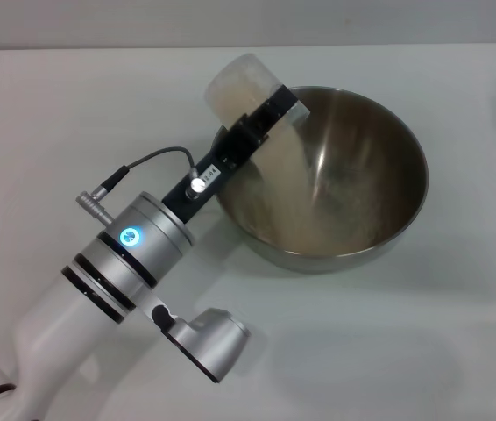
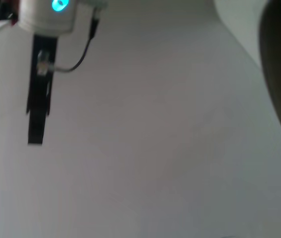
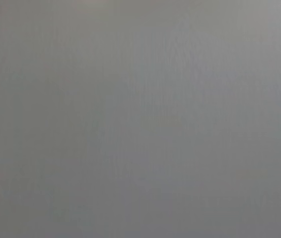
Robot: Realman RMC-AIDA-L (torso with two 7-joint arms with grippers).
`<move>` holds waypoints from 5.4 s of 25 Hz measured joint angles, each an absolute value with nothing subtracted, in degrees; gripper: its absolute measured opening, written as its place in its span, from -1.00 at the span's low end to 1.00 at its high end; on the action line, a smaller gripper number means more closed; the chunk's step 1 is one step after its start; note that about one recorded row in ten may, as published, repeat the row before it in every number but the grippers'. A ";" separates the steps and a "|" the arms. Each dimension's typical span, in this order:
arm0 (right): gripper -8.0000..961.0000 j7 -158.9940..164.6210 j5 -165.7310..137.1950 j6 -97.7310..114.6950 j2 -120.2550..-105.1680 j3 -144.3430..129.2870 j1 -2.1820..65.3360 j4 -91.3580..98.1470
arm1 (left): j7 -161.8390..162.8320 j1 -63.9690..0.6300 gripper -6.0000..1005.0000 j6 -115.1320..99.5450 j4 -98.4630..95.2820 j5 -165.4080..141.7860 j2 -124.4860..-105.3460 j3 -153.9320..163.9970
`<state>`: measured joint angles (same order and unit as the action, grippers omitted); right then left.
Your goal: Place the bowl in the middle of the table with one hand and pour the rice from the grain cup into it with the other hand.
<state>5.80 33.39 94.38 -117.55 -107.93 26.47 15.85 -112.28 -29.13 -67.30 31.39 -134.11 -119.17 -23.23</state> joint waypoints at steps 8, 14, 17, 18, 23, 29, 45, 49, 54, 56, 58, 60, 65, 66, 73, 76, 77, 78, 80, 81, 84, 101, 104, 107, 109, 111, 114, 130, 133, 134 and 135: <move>0.17 5.80 33.39 94.72 -117.56 -107.98 26.49 15.82 | -119.19 -29.42 -0.93 -65.47 31.41 -133.99 -119.17 -24.41; 0.18 5.80 33.39 94.82 -117.59 -108.02 26.45 15.72 | -118.09 -28.75 -0.93 -62.38 33.41 -133.87 -119.19 -20.60; 0.18 5.79 33.39 94.84 -117.60 -108.01 26.45 15.63 | -117.91 -28.93 -0.93 -61.99 33.19 -133.26 -119.18 -24.12; 0.19 5.80 33.39 94.85 -117.60 -108.00 26.45 15.60 | -117.71 -28.87 -0.93 -62.17 33.32 -133.31 -119.15 -25.11; 0.19 5.79 33.40 94.56 -117.60 -107.95 26.49 15.55 | -116.69 -28.53 -0.93 -61.93 33.61 -134.05 -119.20 -22.74; 0.20 5.79 33.40 94.48 -117.58 -107.92 26.72 15.15 | -102.94 -27.45 -0.93 -65.52 35.80 -133.06 -119.18 -26.38; 0.21 5.80 33.40 93.69 -117.51 -107.93 27.69 14.74 | -27.57 -27.04 -0.93 -59.10 30.26 -112.41 -119.13 -39.26; 0.22 5.80 33.40 93.56 -117.51 -107.93 27.78 14.77 | -19.07 -27.32 -0.94 -55.02 27.11 -112.32 -119.10 -39.55; 0.22 5.80 33.40 93.18 -117.50 -107.93 27.86 14.77 | -16.14 -27.23 -0.94 -51.44 26.57 -112.30 -119.10 -39.55; 0.23 5.80 33.40 93.14 -117.51 -107.92 27.86 14.77 | -15.54 -27.19 -0.94 -49.76 26.50 -112.20 -119.09 -39.53; 0.23 5.80 33.40 93.15 -117.51 -107.92 27.86 14.77 | -15.01 -27.20 -0.94 -48.66 26.45 -112.20 -119.09 -39.50; 0.23 5.80 33.40 93.14 -117.51 -107.92 27.91 14.77 | -13.79 -27.23 -0.93 -47.48 26.28 -112.18 -119.09 -39.44; 0.24 5.80 33.40 93.09 -117.51 -107.93 27.91 14.77 | -12.35 -27.11 -0.93 -46.97 26.15 -112.18 -119.09 -39.27; 0.24 5.80 33.40 93.08 -117.51 -107.92 27.85 14.76 | -11.76 -26.95 -0.93 -46.34 26.20 -112.17 -119.09 -39.31; 0.25 5.80 33.40 93.16 -117.51 -107.93 27.41 14.75 | -5.48 -26.68 -0.93 -45.07 26.10 -112.51 -118.87 -39.24; 0.25 5.80 33.40 93.29 -117.51 -107.93 27.35 14.56 | -4.03 -26.02 -0.93 -45.15 26.29 -112.54 -118.77 -39.26; 0.25 5.80 33.40 93.36 -117.50 -107.92 27.32 14.40 | -3.98 -25.76 -0.93 -45.21 26.45 -112.55 -118.73 -39.26; 0.25 5.80 33.40 93.41 -117.51 -107.92 27.29 14.29 | -3.95 -25.49 -0.76 -45.28 26.60 -112.56 -118.70 -39.26; 0.25 5.80 33.40 93.45 -117.51 -107.92 27.24 14.15 | -3.88 -24.91 -0.53 -45.36 26.96 -112.63 -118.63 -39.24; 0.25 5.80 33.40 93.45 -117.51 -107.92 27.24 14.15 | -3.85 -24.60 -0.45 -45.37 27.15 -112.71 -118.60 -39.24; 0.26 5.80 33.40 93.47 -117.51 -107.93 27.24 14.10 | -3.83 -23.52 -0.24 -45.49 28.00 -113.74 -118.43 -39.24; 0.28 6.54 33.75 88.22 -119.57 -108.35 23.76 9.47 | -0.31 -14.38 0.68 -72.57 27.69 -119.26 -118.71 -38.05; 0.28 9.14 33.11 83.33 -119.76 -109.10 22.04 9.23 | -0.15 -14.94 0.72 -73.74 27.49 -119.27 -118.73 -38.14; 0.28 12.77 32.07 79.17 -119.76 -110.06 21.48 8.54 | -0.13 -15.43 0.72 -74.63 27.40 -119.27 -118.74 -37.93; 0.29 13.65 31.96 77.45 -119.73 -110.58 21.48 7.87 | -0.13 -15.71 0.72 -75.09 27.20 -119.27 -118.74 -37.81; 0.29 13.80 31.94 76.35 -119.65 -110.80 21.61 7.29 | -0.24 -15.99 0.72 -75.21 26.94 -119.27 -118.74 -37.43; 0.29 13.88 31.98 75.90 -119.58 -110.50 21.68 7.11 | -0.28 -16.70 0.72 -75.24 26.25 -119.26 -118.74 -37.06; 0.49 12.44 32.16 72.09 -119.27 -107.64 24.22 8.91 | -0.96 -17.19 0.72 -75.42 24.65 -118.85 -118.97 -36.96; 0.49 12.40 32.35 72.07 -119.27 -107.44 24.25 9.34 | -1.12 -17.18 0.72 -76.54 24.28 -118.85 -118.95 -37.08; 0.49 12.40 32.42 72.07 -119.26 -107.37 24.25 9.39 | -1.19 -17.23 0.72 -77.01 24.08 -118.86 -118.94 -37.11; 0.49 12.40 32.47 72.06 -119.26 -107.30 24.27 9.46 | -1.24 -17.33 0.72 -77.70 23.76 -118.95 -118.94 -37.12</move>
<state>12.40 32.47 72.06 -119.26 -107.30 24.27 9.46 -1.24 -17.33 -77.70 23.76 -118.95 -118.94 -37.12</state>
